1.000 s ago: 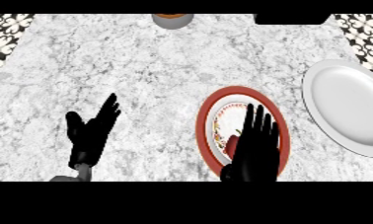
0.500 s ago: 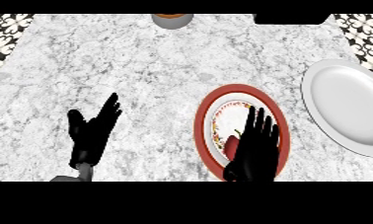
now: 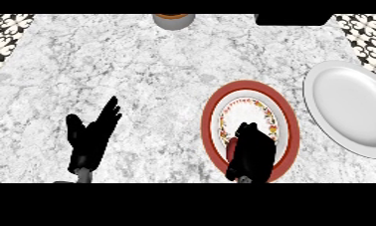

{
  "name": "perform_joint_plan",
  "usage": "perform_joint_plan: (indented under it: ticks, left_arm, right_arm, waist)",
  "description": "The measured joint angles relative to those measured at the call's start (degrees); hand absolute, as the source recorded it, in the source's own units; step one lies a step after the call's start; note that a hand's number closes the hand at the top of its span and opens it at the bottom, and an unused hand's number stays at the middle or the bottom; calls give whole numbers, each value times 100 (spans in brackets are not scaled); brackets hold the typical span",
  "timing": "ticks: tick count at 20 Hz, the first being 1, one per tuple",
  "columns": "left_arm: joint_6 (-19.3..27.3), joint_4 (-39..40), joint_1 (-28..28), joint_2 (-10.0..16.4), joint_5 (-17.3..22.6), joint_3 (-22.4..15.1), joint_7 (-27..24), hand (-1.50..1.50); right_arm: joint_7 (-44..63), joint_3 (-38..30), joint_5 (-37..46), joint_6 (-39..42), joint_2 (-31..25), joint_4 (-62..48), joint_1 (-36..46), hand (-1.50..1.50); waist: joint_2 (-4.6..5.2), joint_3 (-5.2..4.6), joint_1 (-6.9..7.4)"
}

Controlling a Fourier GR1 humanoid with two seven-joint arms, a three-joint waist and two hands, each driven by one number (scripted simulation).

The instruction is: Pick the bell pepper from the plate and place it in the plate

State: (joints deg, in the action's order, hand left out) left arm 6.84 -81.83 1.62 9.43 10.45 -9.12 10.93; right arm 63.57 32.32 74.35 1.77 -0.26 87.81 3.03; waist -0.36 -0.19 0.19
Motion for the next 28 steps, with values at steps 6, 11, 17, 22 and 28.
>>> perform_joint_plan:
  ticks: [6,11,17,22,28]
  left_arm:
    - [-48,-102,12,20,-28,82,144,0]
    - [-74,-12,54,-21,-72,105,-14,0]
    - [-21,17,-20,-70,-108,108,60,0]
    - [6,2,7,-123,-165,92,44,0]
    - [-141,-62,50,-25,-81,197,78,0]
  right_arm:
    - [15,190,446,50,3,125,-55,150]
    - [-503,480,937,-589,-149,442,-212,150]
    - [-1431,1295,644,-1608,-420,1427,-710,150]
    - [-1596,1308,727,-2435,-772,2298,-1125,150]
    - [-1796,675,140,-3458,-1316,3084,-1698,150]
  waist:
    - [9,8,-11]
    - [17,16,-36]
    - [10,25,-65]
    - [15,22,-75]
    - [22,24,-69]
